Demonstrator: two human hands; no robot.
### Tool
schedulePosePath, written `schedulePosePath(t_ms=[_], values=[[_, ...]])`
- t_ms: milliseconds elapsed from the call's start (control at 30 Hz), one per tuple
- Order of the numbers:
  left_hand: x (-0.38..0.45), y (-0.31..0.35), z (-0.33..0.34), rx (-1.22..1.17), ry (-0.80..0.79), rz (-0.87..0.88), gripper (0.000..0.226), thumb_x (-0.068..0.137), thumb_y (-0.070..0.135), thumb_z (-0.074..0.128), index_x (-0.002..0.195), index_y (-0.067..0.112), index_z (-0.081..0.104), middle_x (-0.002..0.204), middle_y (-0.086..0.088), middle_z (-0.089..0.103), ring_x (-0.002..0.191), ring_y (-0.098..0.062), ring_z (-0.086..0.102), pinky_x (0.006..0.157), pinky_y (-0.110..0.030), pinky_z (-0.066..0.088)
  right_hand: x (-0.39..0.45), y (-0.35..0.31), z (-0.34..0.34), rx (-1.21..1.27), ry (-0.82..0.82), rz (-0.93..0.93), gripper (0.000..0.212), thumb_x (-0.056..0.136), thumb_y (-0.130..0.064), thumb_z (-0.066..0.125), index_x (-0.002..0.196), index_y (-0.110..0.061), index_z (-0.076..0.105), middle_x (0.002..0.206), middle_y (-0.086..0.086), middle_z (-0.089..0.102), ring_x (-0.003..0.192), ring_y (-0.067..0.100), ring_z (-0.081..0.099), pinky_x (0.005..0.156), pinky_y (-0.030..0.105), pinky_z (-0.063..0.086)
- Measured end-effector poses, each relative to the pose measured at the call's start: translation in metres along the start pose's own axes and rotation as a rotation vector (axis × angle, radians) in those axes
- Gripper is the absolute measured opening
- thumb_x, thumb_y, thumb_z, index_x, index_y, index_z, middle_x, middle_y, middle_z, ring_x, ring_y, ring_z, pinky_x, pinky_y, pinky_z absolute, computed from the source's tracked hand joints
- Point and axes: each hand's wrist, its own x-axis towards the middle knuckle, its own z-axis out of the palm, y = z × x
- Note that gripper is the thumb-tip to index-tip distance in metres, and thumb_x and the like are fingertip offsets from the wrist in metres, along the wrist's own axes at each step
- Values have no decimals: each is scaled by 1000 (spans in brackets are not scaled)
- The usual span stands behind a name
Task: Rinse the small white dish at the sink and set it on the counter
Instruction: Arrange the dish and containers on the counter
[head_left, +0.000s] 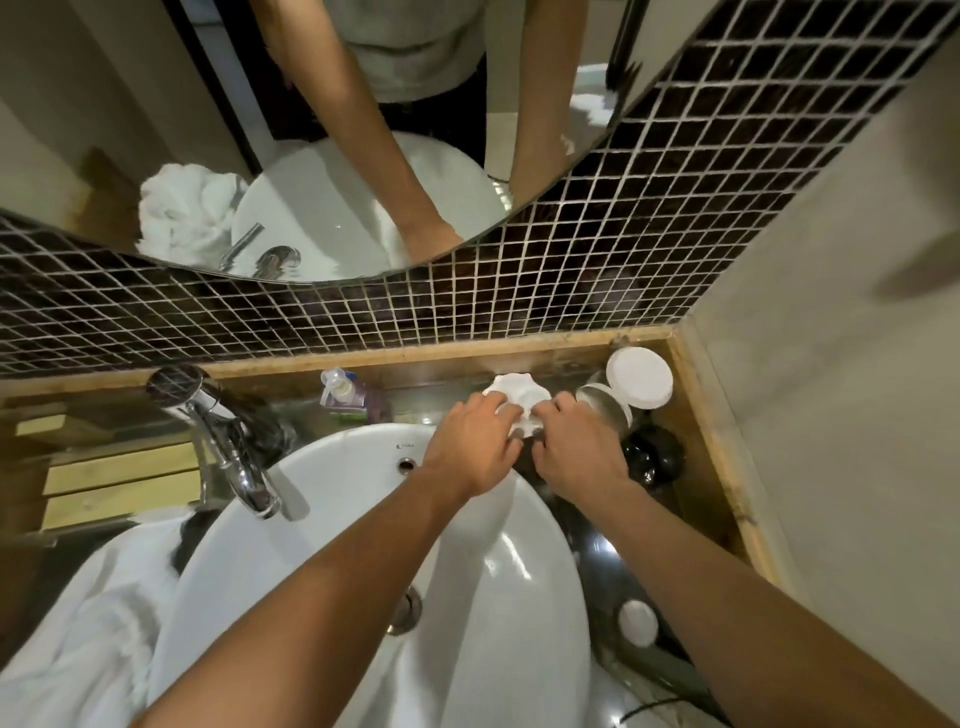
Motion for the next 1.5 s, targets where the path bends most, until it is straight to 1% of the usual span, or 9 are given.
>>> schedulePosePath(t_ms=[133, 300, 400, 533, 667, 967, 1167, 1300, 1500], values=[[-20, 16, -4, -2, 5, -3, 42, 89, 42, 51, 127, 25, 55, 125, -1, 58, 107, -20, 51, 90, -37, 44, -39, 5, -3, 40, -25, 34, 30, 92, -18, 58, 122, -11, 60, 114, 10, 58, 104, 29, 57, 76, 38, 53], [-49, 40, 0, 36, -31, 67, 44, 91, 40, 47, 129, 20, 54, 127, -4, 57, 110, -24, 51, 92, -39, 43, -88, 17, 7, 74, -120, 139, 42, 92, -29, 55, 132, -17, 54, 127, 8, 54, 117, 28, 53, 91, 40, 51], [-65, 55, 7, 57, -47, 80, 44, 92, 41, 44, 129, 19, 53, 125, -5, 57, 108, -24, 52, 90, -39, 44, -113, 24, 18, 59, -179, 226, 50, 90, -31, 60, 138, -22, 50, 132, 6, 53, 122, 26, 52, 94, 40, 49], [-81, 73, 18, 85, -69, 123, 42, 90, 43, 46, 123, 19, 56, 117, -6, 57, 103, -26, 53, 85, -39, 45, -146, 32, 37, 53, -187, 313, 47, 89, -32, 58, 135, -23, 52, 128, 4, 53, 121, 25, 53, 92, 41, 51], [-93, 88, 31, 93, -84, 172, 39, 89, 43, 46, 118, 20, 57, 108, -6, 56, 95, -24, 52, 78, -38, 45, -172, 40, 55, 49, -191, 388, 52, 86, -25, 68, 135, -23, 51, 128, 4, 52, 119, 24, 53, 89, 39, 52], [-101, 108, 46, 107, -121, 243, 43, 89, 43, 46, 124, 19, 55, 112, -7, 55, 98, -25, 52, 79, -40, 45, -203, 48, 82, -23, -99, 380, 45, 90, -20, 67, 132, -19, 51, 128, 9, 51, 115, 26, 52, 83, 37, 54], [-101, 110, 45, 88, -140, 249, 40, 90, 41, 46, 122, 19, 56, 112, -6, 55, 98, -24, 51, 80, -39, 45, -207, 51, 86, 40, -12, 403, 39, 89, -14, 68, 126, -17, 55, 127, 9, 54, 115, 26, 54, 84, 36, 54], [-96, 104, 39, 72, -136, 220, 38, 90, 39, 47, 121, 19, 56, 111, -5, 55, 96, -24, 51, 80, -38, 46, -190, 49, 73, 91, 22, 380, 36, 89, -12, 65, 124, -16, 57, 123, 7, 51, 115, 26, 50, 84, 37, 50], [-75, 86, 17, 68, -63, 159, 32, 88, 37, 49, 114, 20, 57, 106, -4, 56, 92, -22, 50, 78, -35, 46, -143, 36, 33, 81, 15, 277, 39, 91, -16, 60, 130, -21, 57, 128, 5, 51, 120, 24, 47, 90, 38, 51]])
